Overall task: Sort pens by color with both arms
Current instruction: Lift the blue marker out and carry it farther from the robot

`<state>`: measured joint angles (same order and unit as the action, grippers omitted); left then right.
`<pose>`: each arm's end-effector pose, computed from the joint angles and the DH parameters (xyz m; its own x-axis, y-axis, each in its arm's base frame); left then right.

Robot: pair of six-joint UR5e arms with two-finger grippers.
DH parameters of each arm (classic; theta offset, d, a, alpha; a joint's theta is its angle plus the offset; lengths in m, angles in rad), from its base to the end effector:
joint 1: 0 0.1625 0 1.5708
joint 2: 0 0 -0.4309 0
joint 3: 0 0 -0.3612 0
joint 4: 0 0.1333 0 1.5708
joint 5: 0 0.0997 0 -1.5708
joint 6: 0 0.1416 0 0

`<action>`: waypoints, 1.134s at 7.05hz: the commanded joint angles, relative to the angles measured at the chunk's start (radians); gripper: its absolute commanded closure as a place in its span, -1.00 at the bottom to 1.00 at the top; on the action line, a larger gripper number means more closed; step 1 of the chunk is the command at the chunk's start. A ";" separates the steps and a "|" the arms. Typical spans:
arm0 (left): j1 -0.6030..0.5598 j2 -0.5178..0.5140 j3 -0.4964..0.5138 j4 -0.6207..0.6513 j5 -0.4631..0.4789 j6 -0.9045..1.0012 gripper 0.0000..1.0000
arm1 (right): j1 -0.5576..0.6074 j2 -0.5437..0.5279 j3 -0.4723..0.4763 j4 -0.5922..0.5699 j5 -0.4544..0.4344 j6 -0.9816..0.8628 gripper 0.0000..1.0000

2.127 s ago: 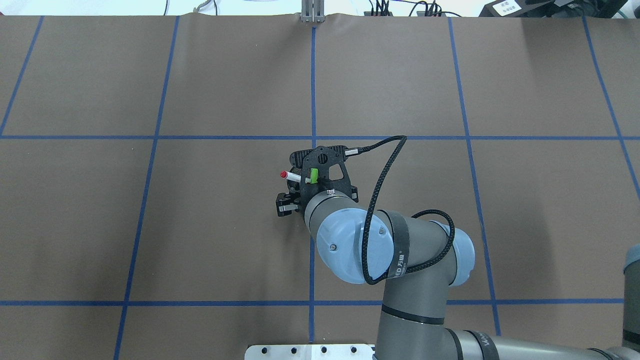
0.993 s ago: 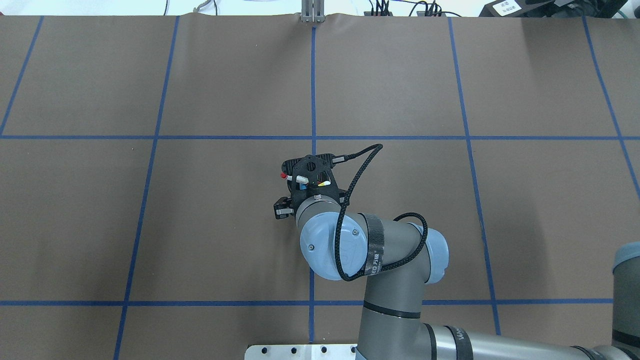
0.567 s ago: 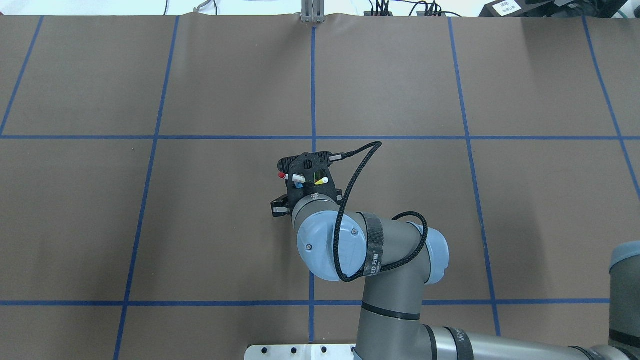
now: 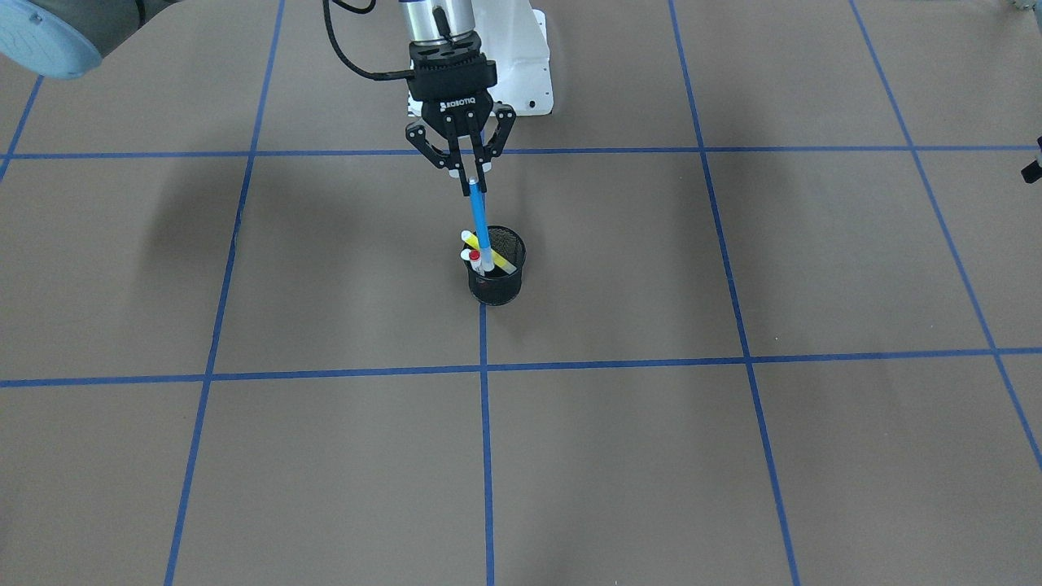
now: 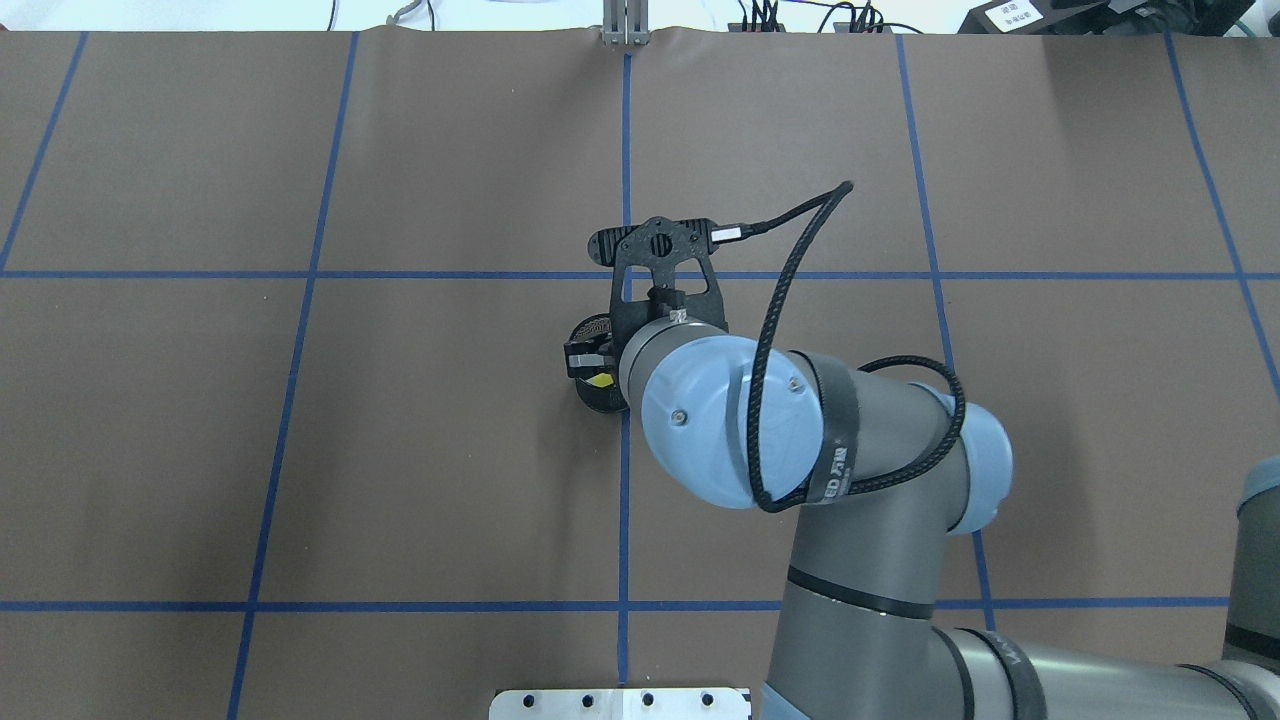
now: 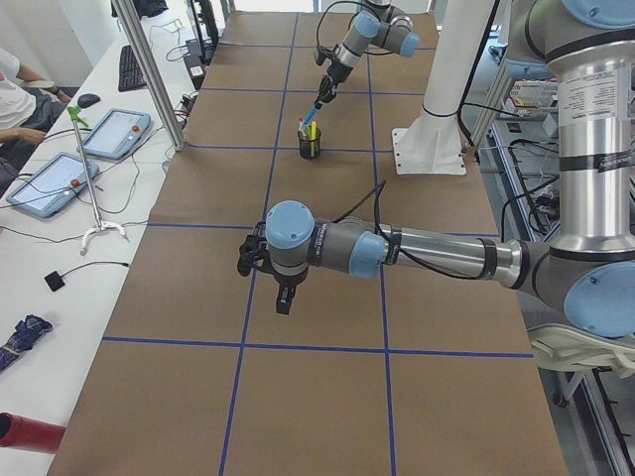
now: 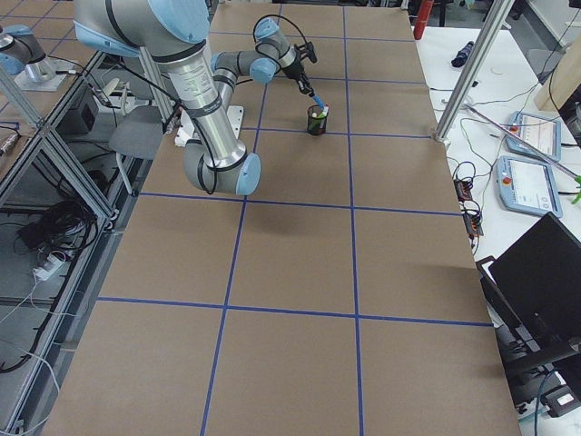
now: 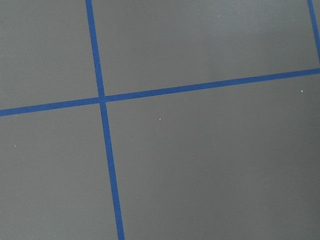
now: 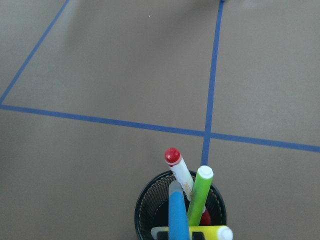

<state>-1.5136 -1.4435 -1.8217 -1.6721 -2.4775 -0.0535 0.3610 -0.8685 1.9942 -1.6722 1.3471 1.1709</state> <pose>0.0023 -0.4210 0.6082 0.6074 0.1582 -0.7785 -0.0233 0.9831 0.1816 -0.5066 -0.3673 0.1520 0.6510 -0.1600 0.7421 -0.2913 0.8501 0.4388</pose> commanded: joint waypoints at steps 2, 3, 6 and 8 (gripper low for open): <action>0.000 0.002 -0.004 0.000 -0.003 0.000 -0.99 | 0.131 0.002 0.086 -0.077 0.136 -0.004 1.00; 0.000 0.002 -0.005 0.000 -0.008 0.000 -0.99 | 0.172 -0.001 0.078 -0.075 0.159 -0.016 1.00; 0.001 -0.001 -0.007 0.000 -0.017 0.000 -0.99 | 0.266 0.040 -0.207 0.118 0.094 -0.040 1.00; 0.000 -0.002 -0.027 0.002 -0.017 -0.015 -0.99 | 0.295 0.051 -0.468 0.357 -0.026 -0.046 1.00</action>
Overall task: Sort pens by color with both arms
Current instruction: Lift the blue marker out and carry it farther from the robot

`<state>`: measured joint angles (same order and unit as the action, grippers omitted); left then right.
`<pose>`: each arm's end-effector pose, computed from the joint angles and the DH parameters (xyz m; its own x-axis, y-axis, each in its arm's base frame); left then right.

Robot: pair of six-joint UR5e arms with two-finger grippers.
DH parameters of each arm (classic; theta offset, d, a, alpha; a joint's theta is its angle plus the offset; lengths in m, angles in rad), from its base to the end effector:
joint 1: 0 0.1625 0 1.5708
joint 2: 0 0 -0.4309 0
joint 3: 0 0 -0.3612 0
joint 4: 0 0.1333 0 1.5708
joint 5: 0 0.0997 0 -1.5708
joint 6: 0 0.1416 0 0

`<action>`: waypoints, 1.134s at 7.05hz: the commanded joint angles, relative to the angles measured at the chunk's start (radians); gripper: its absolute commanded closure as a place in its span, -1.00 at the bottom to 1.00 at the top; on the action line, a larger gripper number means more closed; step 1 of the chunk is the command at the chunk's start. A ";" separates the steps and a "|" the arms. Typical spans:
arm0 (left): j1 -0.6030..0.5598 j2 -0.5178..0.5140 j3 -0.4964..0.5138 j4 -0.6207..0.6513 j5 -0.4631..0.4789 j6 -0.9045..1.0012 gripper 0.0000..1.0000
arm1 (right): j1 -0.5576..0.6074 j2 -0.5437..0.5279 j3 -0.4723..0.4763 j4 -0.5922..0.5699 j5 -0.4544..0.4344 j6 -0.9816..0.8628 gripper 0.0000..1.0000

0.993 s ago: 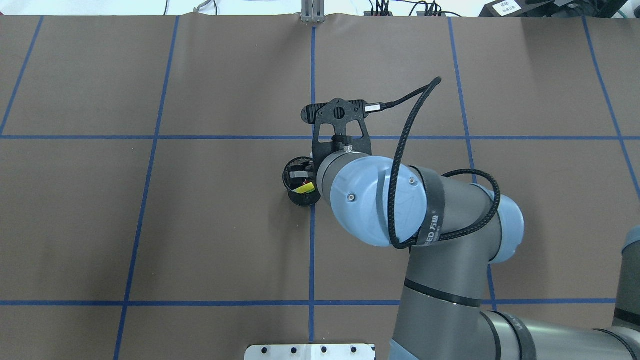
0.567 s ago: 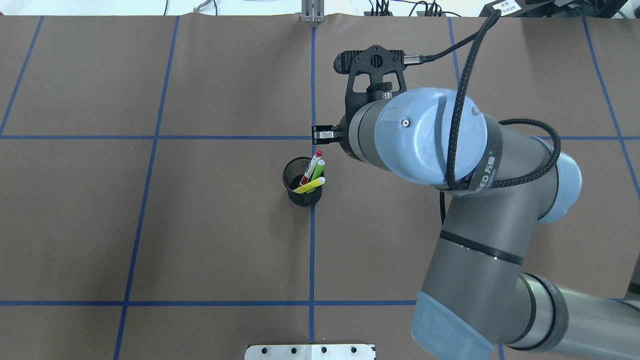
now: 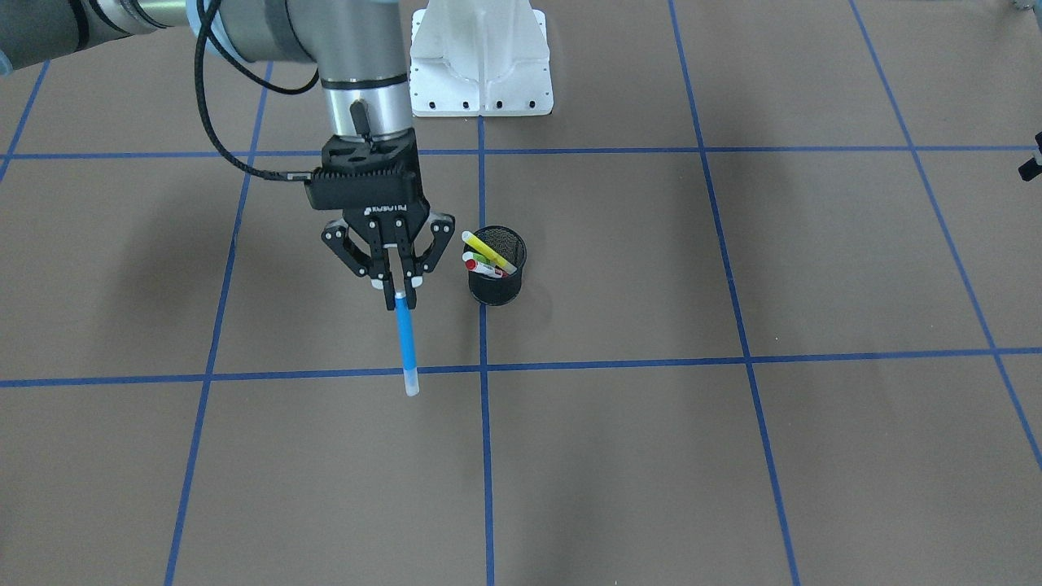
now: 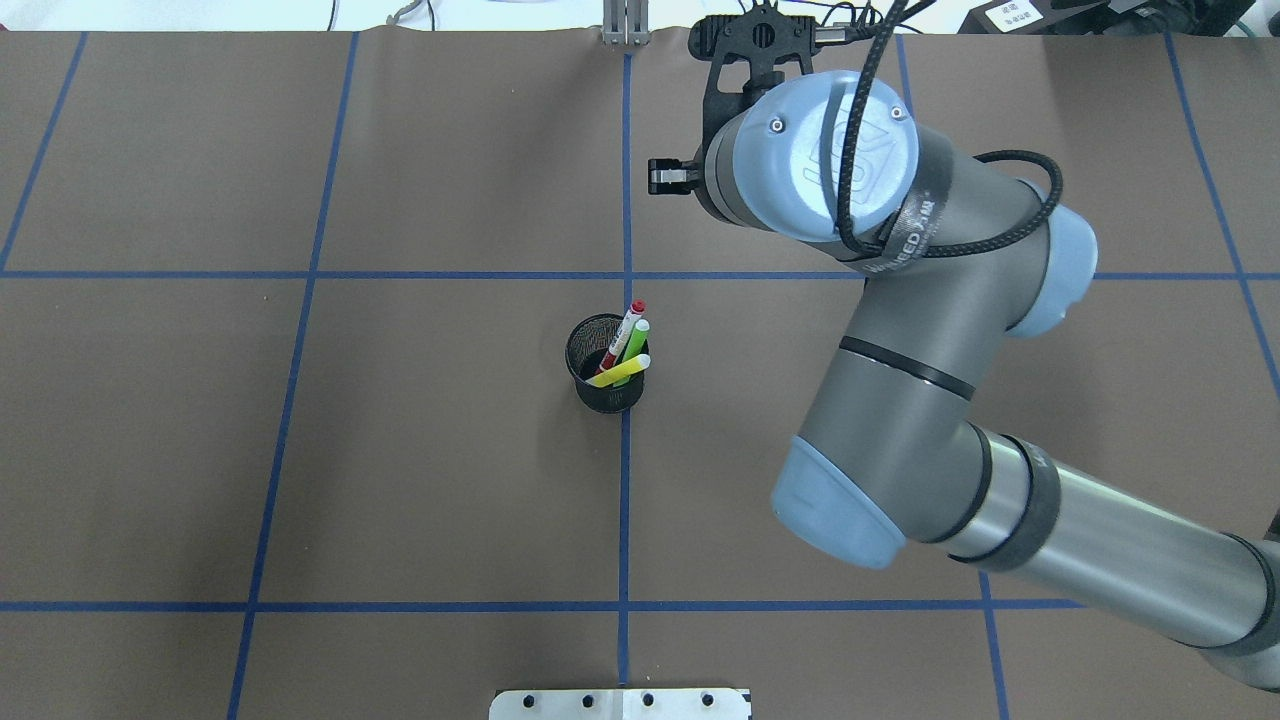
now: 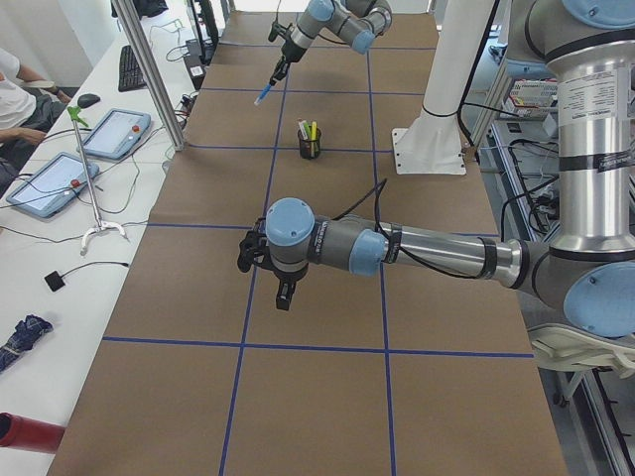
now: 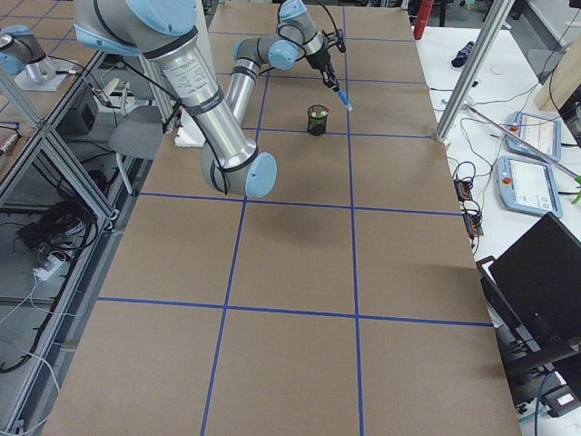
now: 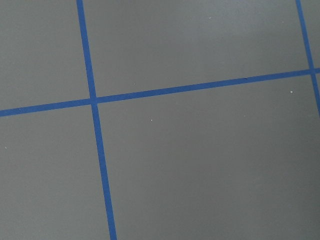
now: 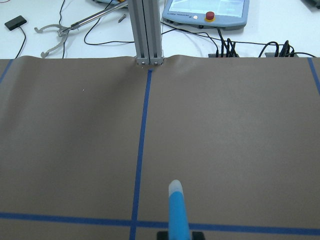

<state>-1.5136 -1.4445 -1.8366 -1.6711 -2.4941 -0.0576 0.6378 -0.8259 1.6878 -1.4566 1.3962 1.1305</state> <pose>0.0037 -0.4210 0.5990 0.5936 0.1674 -0.7872 -0.0214 0.9811 0.1925 -0.4673 -0.5428 0.2006 0.7064 0.0011 0.7078 -0.4432 0.7804 0.4411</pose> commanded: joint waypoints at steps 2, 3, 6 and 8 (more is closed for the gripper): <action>0.000 0.000 -0.039 0.001 0.000 -0.062 -0.99 | 0.016 0.053 -0.403 0.362 -0.166 -0.011 1.00; 0.001 0.000 -0.038 0.001 0.001 -0.062 -0.99 | 0.013 0.059 -0.477 0.425 -0.190 -0.012 1.00; 0.000 -0.005 -0.039 0.001 0.001 -0.064 -0.99 | -0.015 0.042 -0.522 0.513 -0.227 -0.015 1.00; 0.001 -0.008 -0.039 0.001 0.001 -0.065 -0.99 | -0.032 0.024 -0.510 0.538 -0.224 -0.029 0.91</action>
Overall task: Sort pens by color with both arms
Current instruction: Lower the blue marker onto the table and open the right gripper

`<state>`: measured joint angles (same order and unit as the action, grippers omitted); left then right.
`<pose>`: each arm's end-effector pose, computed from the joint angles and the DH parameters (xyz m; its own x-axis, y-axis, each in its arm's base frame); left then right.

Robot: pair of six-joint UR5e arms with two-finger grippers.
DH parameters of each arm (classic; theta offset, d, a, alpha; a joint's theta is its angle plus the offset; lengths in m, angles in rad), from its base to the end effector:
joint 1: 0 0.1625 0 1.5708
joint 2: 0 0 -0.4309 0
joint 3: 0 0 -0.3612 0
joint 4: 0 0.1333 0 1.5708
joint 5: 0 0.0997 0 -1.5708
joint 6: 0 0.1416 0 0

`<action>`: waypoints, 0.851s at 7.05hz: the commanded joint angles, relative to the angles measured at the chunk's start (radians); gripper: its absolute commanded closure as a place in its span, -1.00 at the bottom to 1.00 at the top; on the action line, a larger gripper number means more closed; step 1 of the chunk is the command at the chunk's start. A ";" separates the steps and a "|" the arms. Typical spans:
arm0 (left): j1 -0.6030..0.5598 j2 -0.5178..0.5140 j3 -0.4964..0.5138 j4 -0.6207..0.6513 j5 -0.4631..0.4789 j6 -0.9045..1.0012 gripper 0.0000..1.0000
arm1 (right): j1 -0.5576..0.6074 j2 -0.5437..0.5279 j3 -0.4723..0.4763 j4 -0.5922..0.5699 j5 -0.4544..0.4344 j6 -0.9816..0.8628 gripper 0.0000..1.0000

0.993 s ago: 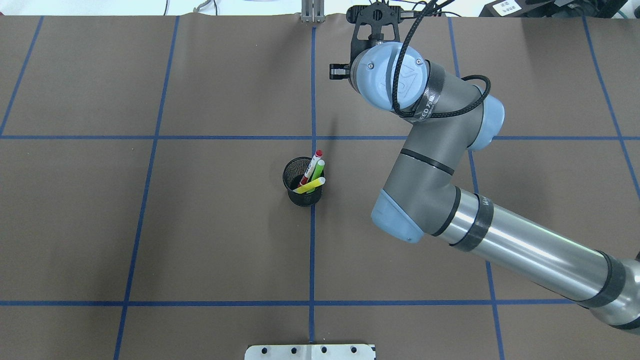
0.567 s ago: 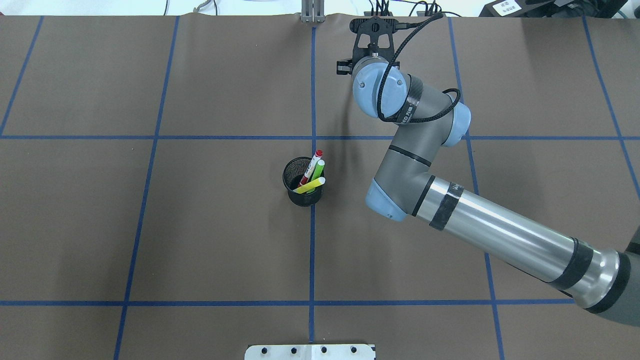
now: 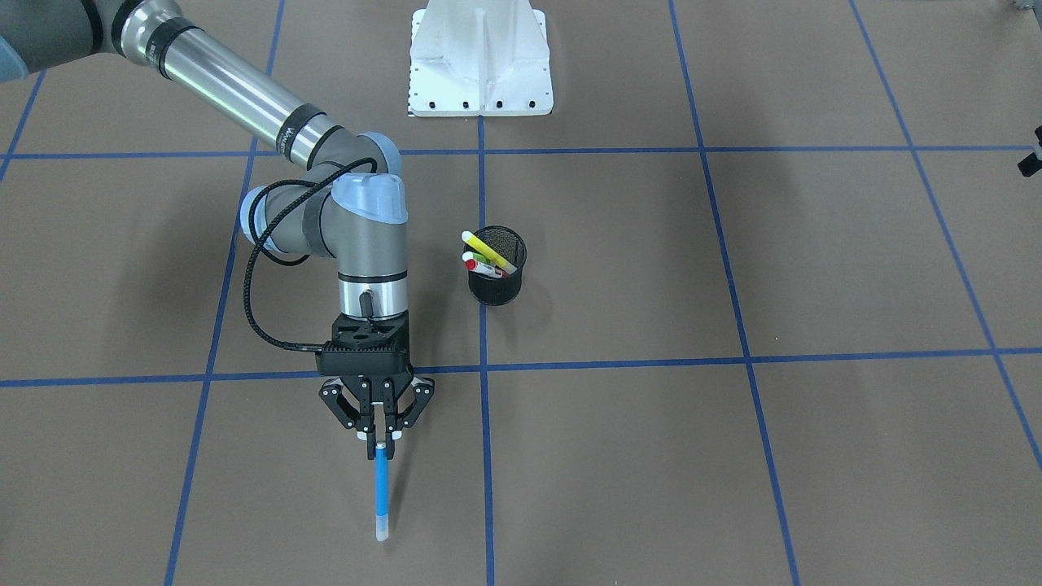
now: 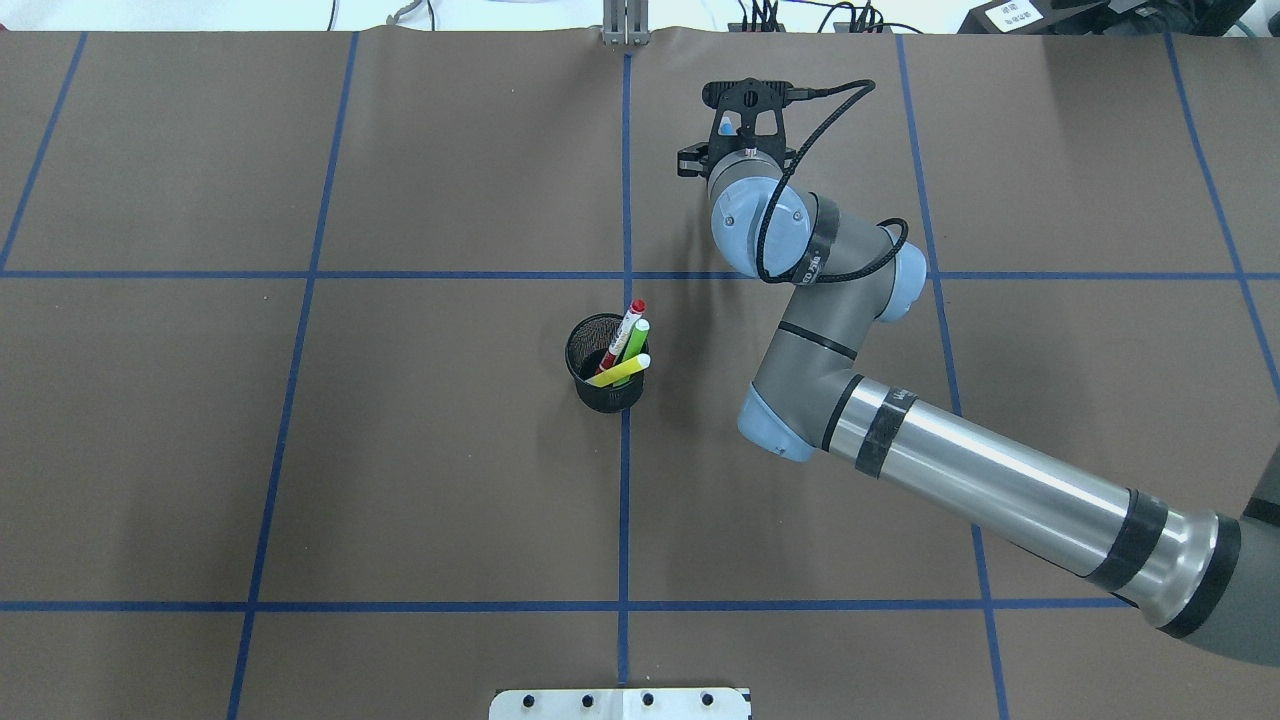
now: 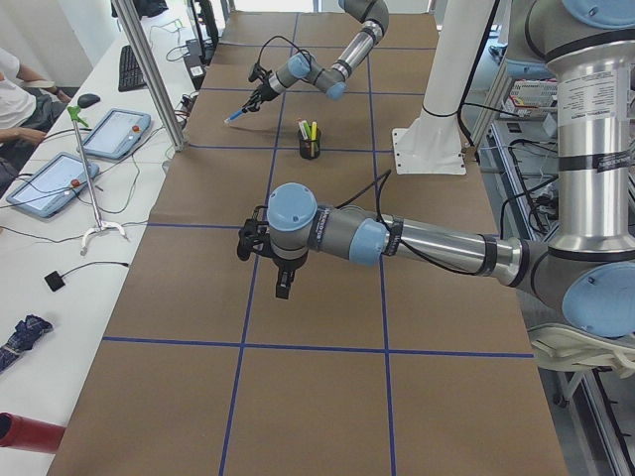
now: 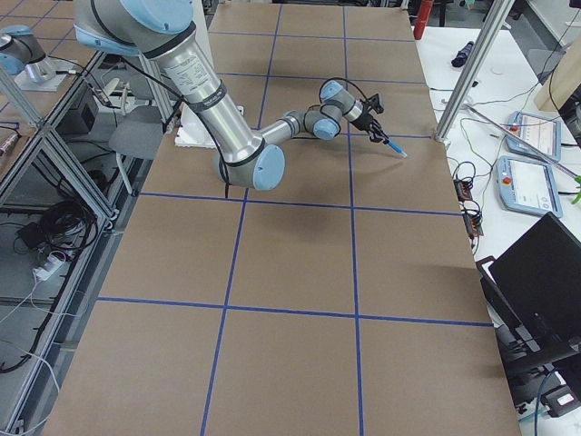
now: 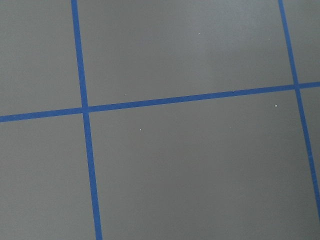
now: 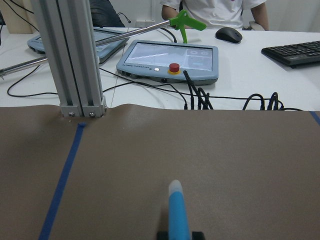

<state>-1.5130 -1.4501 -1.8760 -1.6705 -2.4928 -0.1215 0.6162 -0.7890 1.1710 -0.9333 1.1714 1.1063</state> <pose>0.0040 -0.4234 0.5782 0.5927 0.1399 -0.7932 0.0165 0.9825 0.1856 -0.5457 -0.6173 0.3170 0.7418 0.0196 0.6703 -0.5262 0.6366 0.5637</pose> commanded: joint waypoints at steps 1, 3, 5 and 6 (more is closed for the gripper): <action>0.000 -0.015 0.001 0.002 0.000 -0.003 -0.99 | -0.013 -0.024 0.019 0.014 0.002 -0.005 0.64; 0.037 -0.054 0.000 0.000 0.000 -0.170 -0.99 | -0.013 -0.074 0.073 0.014 0.011 -0.005 -0.47; 0.127 -0.119 0.001 0.003 0.020 -0.322 -0.99 | -0.013 -0.100 0.119 0.013 0.022 -0.003 -0.96; 0.172 -0.160 -0.002 0.005 0.038 -0.428 -0.99 | -0.009 -0.151 0.210 0.010 0.096 -0.009 -0.96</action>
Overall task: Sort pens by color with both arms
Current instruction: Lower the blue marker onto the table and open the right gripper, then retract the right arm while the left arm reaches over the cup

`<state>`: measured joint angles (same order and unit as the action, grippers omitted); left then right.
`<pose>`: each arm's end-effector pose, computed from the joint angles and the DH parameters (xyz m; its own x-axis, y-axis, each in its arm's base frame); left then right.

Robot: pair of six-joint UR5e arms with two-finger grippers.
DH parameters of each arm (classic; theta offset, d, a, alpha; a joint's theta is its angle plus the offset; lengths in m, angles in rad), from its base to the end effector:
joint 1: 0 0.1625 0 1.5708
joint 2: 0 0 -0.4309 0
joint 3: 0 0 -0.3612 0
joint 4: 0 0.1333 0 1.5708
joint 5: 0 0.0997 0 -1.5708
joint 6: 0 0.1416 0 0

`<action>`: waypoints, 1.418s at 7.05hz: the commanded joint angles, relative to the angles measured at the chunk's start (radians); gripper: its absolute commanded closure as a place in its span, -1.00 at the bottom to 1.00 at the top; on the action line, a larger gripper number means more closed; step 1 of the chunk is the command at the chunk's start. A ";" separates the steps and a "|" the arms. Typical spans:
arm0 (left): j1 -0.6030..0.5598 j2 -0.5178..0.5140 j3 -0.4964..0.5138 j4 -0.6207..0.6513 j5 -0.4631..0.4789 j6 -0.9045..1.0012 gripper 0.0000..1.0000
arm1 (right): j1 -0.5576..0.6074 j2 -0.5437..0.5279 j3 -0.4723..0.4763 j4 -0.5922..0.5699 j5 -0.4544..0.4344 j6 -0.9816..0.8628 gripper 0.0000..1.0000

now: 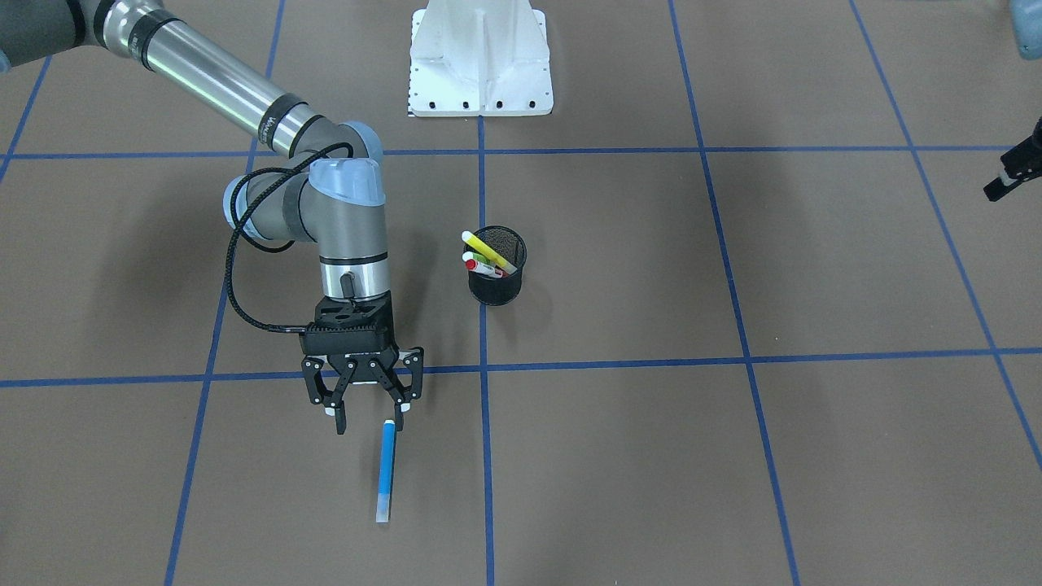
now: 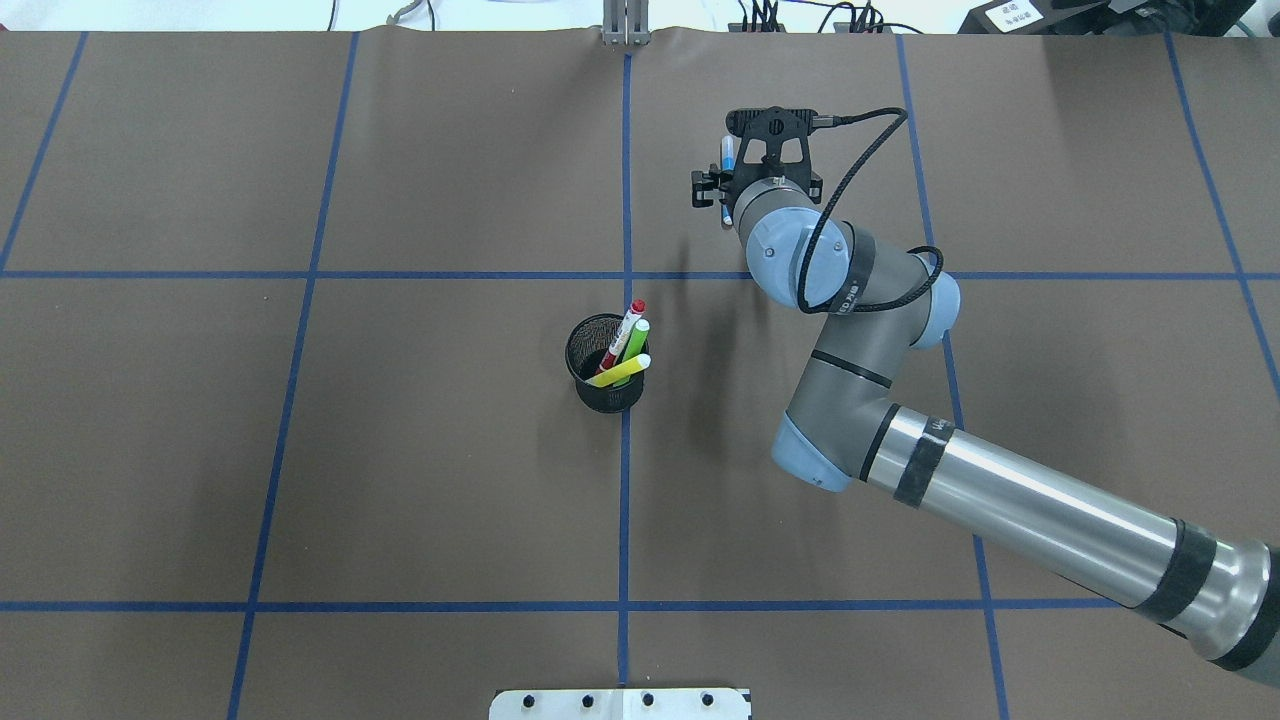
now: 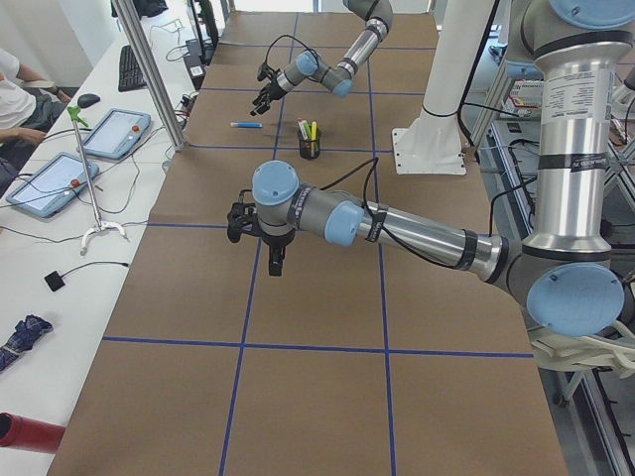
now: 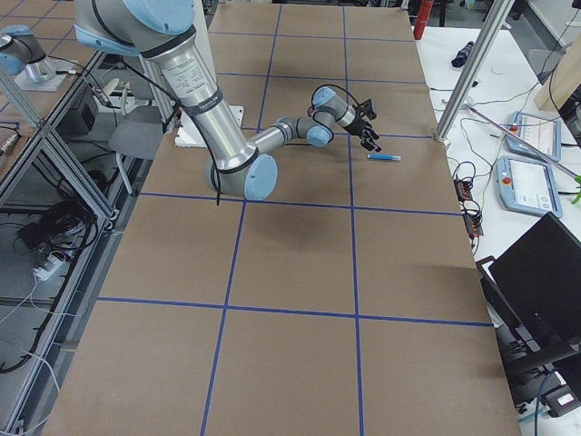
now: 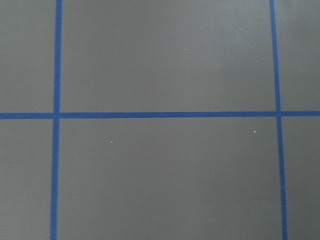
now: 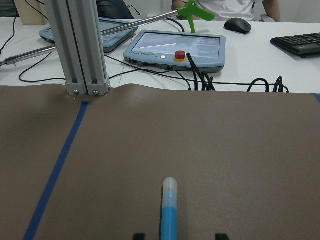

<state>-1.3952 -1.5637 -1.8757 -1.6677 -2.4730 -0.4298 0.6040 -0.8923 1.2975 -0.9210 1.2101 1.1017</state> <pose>0.0599 -0.4647 0.5301 0.5741 -0.0102 -0.8187 0.0858 0.9952 0.0477 -0.5271 -0.5864 0.3342 0.7166 -0.0195 0.6972 -0.5159 0.6580 0.5485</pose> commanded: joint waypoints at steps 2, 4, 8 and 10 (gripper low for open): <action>0.209 -0.154 -0.037 0.006 0.046 -0.441 -0.99 | 0.034 -0.248 0.298 -0.006 0.144 -0.008 -0.96; 0.406 -0.333 -0.033 0.082 0.162 -0.716 -0.99 | 0.188 -0.390 0.388 -0.007 0.405 -0.041 -0.96; 0.634 -0.845 0.254 0.368 0.342 -0.984 -0.98 | 0.587 -0.575 0.396 -0.013 1.046 -0.193 -0.95; 0.663 -1.105 0.581 0.367 0.345 -1.044 -0.98 | 0.712 -0.608 0.388 -0.065 1.230 -0.291 -0.96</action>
<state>-0.7590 -2.5235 -1.4708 -1.3025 -2.1346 -1.4381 1.2327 -1.4805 1.6912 -0.9467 2.3164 0.8665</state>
